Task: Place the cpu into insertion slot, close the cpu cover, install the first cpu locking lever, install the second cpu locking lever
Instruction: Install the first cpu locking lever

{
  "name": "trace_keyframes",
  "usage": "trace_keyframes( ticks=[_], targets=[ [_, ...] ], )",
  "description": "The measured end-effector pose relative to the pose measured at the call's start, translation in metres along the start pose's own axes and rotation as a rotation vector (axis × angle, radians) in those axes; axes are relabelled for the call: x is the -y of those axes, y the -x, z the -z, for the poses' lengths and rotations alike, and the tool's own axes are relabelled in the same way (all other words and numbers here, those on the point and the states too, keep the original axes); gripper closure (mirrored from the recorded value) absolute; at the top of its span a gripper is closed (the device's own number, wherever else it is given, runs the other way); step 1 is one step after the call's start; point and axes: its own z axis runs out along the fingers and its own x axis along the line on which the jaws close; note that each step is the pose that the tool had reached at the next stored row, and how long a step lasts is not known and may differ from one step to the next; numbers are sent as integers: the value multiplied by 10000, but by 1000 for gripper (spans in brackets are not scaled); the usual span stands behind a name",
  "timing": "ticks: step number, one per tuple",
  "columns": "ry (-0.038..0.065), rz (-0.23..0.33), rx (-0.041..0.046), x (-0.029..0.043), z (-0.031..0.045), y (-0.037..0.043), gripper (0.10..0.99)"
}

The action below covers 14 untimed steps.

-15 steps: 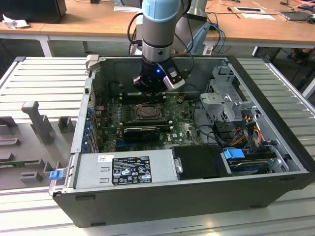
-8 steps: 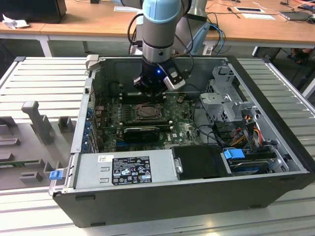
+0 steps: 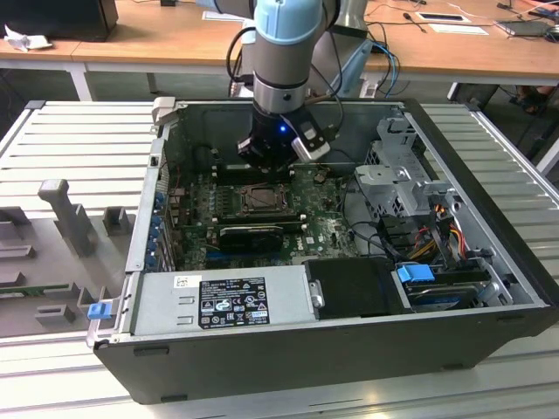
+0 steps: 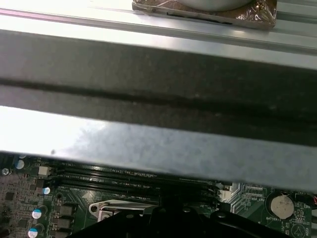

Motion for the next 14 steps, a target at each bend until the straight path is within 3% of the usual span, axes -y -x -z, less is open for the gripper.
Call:
trace_keyframes(
  ticks=[8, 14],
  targets=[
    [-8, 32, -5, 9, -42, 25, 980],
    [-6, 33, -4, 5, -19, 27, 980]
  ],
)
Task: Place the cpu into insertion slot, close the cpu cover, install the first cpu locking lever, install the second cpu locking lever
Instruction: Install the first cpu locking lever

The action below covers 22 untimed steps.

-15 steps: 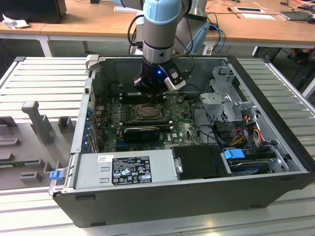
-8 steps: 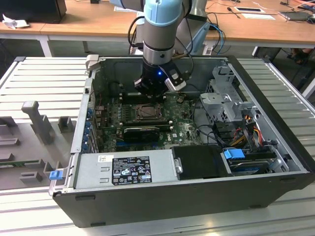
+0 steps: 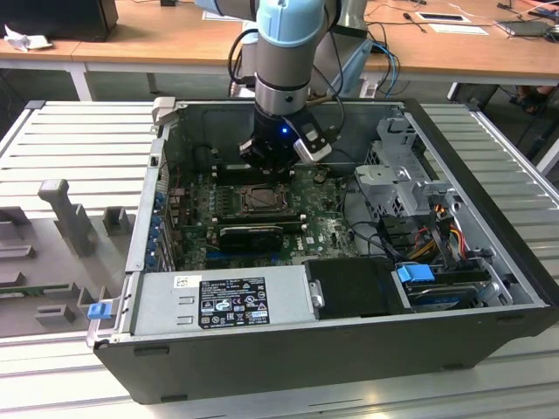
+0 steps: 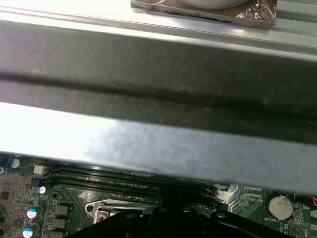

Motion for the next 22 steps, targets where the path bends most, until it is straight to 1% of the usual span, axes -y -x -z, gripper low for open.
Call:
trace_keyframes(
  ticks=[3, 6, 11, 16, 18, 19, 20, 21, 22],
  targets=[
    [-24, 0, -6, 1, -6, 0, 980],
    [-87, -1, -14, 3, -16, -1, 980],
    [-162, 0, -23, 4, -24, -1, 980],
    [-166, 0, -24, 7, -43, -2, 980],
    [-162, -2, -23, 7, -40, -2, 980],
    [-159, -1, -20, 5, -31, -1, 980],
    [-161, -1, -22, 0, 6, 0, 980],
    [-160, -1, -22, -8, 61, 1, 980],
    [-161, -1, -23, -13, 91, 1, 980]
  ],
)
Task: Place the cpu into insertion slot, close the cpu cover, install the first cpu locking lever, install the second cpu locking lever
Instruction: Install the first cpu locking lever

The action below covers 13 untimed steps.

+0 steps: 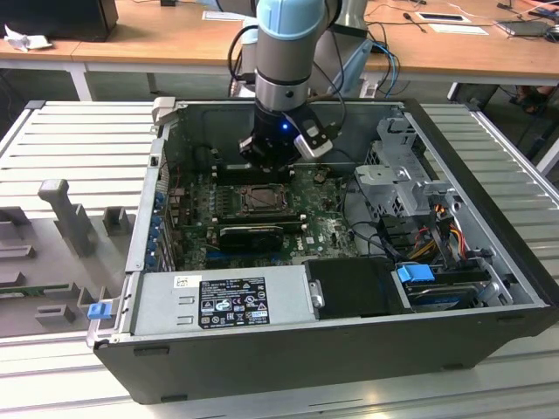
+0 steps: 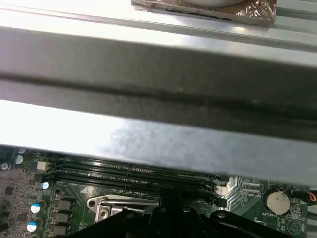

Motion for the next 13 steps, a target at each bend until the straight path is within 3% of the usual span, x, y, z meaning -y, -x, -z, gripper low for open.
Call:
trace_keyframes(
  ticks=[2, 13],
  targets=[
    [-1, 1, -1, -4, 29, 1, 980],
    [-1, 0, 0, 66, 38, -9, 980]
  ],
)
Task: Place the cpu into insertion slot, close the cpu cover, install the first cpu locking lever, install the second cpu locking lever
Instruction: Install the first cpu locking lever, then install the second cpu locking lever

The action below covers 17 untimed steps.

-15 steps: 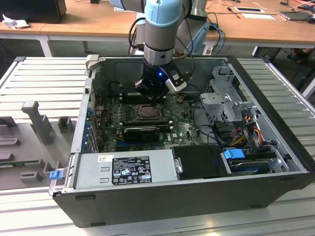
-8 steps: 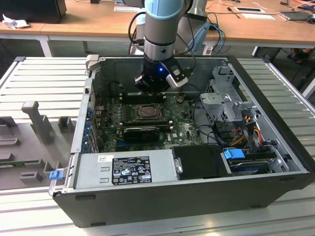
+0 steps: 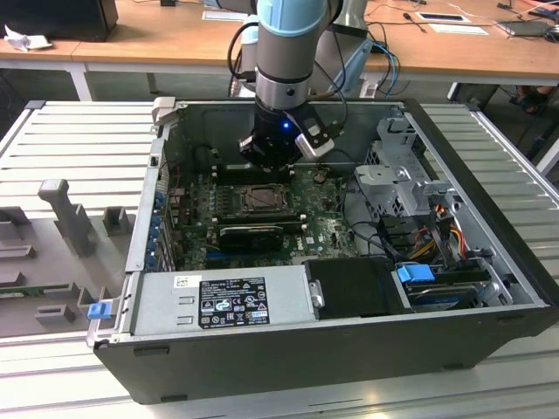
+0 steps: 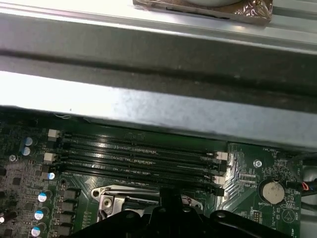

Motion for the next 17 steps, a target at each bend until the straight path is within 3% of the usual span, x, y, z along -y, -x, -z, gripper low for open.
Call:
trace_keyframes(
  ticks=[9, 17],
  targets=[
    [-1, 1, -1, 39, 5, -5, 980],
    [1, 1, 1, 133, 17, -18, 980]
  ],
)
